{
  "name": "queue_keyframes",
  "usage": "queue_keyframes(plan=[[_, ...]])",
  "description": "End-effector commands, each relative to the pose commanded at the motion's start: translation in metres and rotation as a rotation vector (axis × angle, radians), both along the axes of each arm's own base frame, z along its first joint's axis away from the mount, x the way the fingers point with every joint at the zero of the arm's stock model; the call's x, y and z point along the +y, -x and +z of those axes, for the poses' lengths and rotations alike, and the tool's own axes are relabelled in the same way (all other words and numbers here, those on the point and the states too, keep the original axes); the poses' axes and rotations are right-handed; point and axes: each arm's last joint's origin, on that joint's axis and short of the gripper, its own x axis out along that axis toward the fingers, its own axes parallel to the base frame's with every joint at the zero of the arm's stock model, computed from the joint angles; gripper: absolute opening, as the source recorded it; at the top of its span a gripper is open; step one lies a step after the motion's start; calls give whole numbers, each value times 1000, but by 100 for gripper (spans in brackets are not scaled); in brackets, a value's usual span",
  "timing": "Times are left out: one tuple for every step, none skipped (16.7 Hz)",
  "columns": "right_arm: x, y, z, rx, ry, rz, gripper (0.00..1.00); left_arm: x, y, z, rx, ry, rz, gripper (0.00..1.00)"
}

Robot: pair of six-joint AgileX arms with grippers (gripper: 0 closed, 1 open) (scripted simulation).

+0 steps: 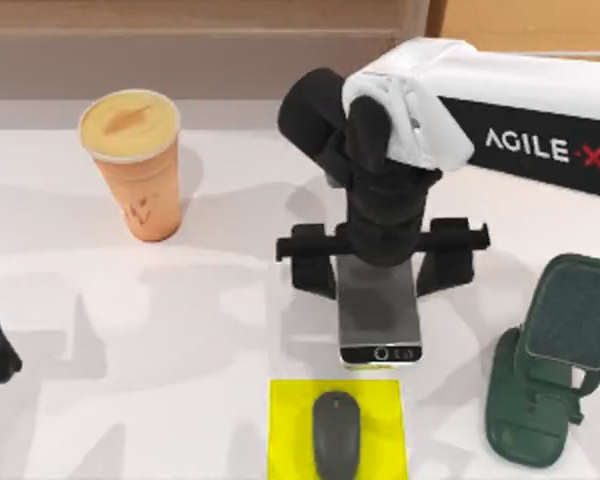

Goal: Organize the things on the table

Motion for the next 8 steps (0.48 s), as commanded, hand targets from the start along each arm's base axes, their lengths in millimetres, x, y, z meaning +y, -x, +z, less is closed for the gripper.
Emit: queue_keyframes(plan=[[7,13,15,-50,7,-15,0,0,0,0,0,0,0,100],[15,28,34,-115,4,-32,0,0,0,0,0,0,0,100],[22,47,55,-181,-11,-54,0,0,0,0,0,0,0,100],[27,69,75,-242,-37,-82,0,0,0,0,0,0,0,100],[29,91,92,-297,-65,-119,0,0,0,0,0,0,0,100],[27,112,105,-346,-88,-163,0,0,0,0,0,0,0,100],[23,129,113,-391,-99,-206,0,0,0,0,0,0,0,100],[18,143,115,-435,-96,-246,0,0,0,0,0,0,0,100]])
